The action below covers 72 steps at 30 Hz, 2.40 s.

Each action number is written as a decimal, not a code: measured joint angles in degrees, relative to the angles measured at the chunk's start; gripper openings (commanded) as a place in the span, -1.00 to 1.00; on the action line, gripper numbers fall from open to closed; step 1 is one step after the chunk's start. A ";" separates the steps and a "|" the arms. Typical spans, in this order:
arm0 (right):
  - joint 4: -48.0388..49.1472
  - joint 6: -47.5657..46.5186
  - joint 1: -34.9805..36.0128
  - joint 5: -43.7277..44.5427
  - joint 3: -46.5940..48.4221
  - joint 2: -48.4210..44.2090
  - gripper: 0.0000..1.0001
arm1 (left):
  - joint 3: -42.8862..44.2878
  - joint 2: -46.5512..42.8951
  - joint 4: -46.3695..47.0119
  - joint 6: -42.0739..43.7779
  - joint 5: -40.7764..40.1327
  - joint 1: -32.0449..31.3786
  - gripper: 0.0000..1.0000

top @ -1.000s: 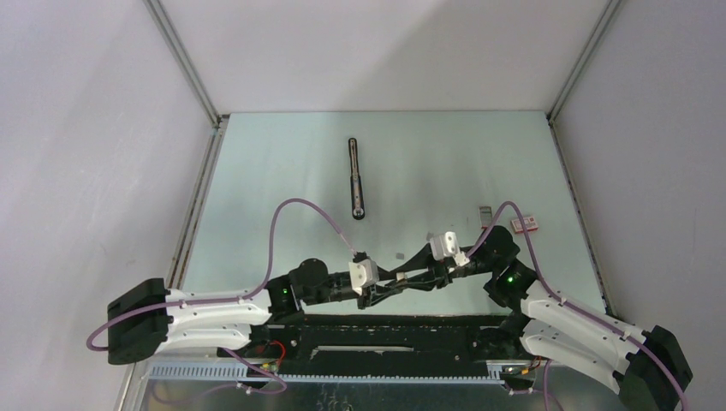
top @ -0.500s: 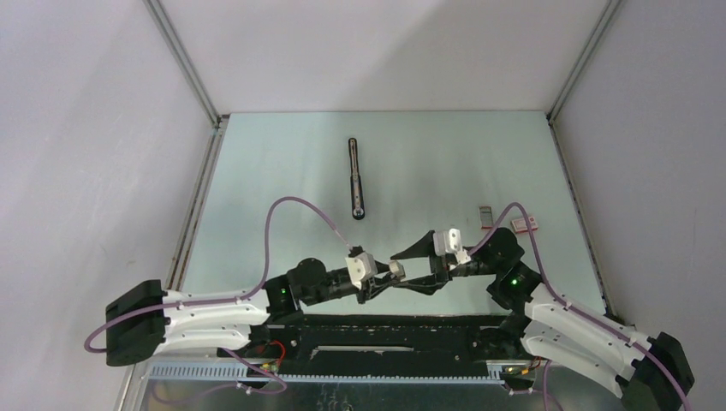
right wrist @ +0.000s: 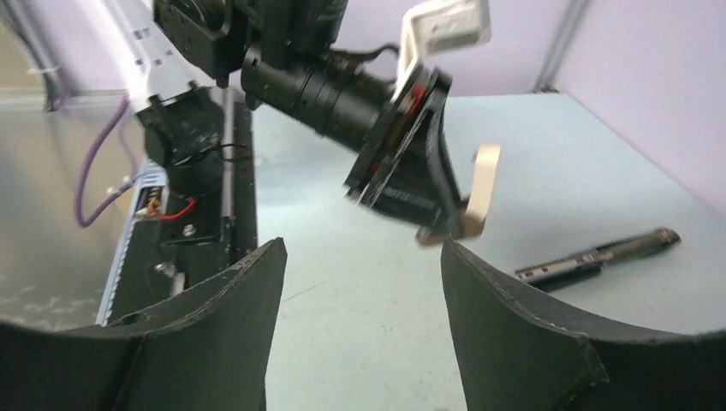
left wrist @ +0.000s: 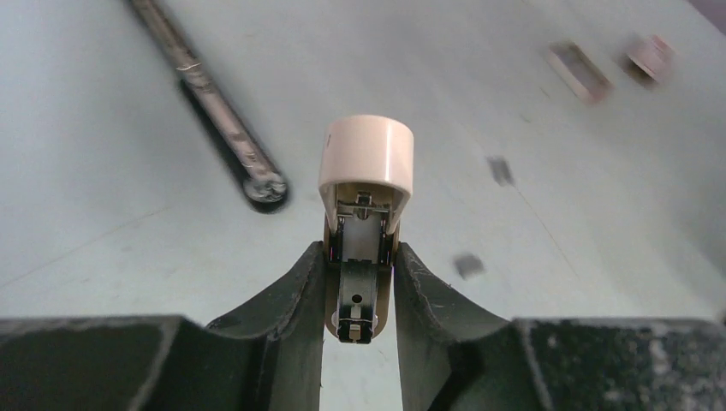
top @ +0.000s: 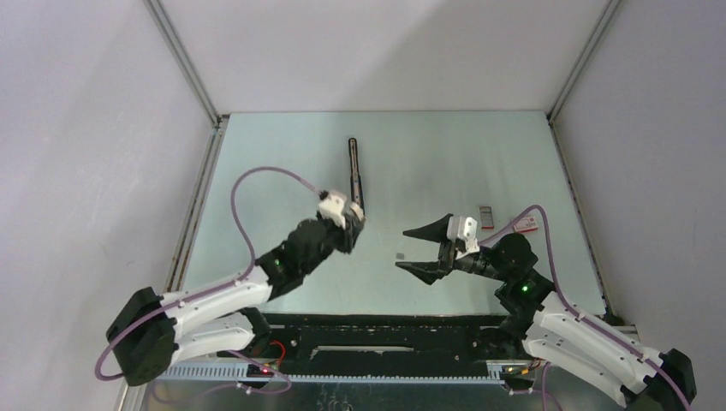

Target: Unload the staples from the stapler

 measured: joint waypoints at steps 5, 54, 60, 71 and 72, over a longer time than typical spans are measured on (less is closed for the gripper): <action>-2.25 3.80 0.00 9.75 0.00 -0.31 0.49 | 12.94 9.68 -10.08 -7.21 -2.89 11.23 -0.99; -16.94 18.08 -0.24 32.22 1.44 1.33 0.44 | 36.33 48.98 -20.46 -19.08 -7.21 22.29 0.15; -19.45 19.02 -1.25 34.01 2.95 1.79 0.43 | 36.22 46.80 -21.40 -19.74 -7.28 22.29 0.17; -30.12 29.16 -15.65 34.73 7.52 6.16 0.50 | 29.31 25.42 -21.88 -21.16 -8.24 21.66 0.50; -31.26 30.36 -17.77 33.86 7.85 6.86 0.51 | 28.02 23.69 -21.99 -21.16 -8.24 21.64 0.52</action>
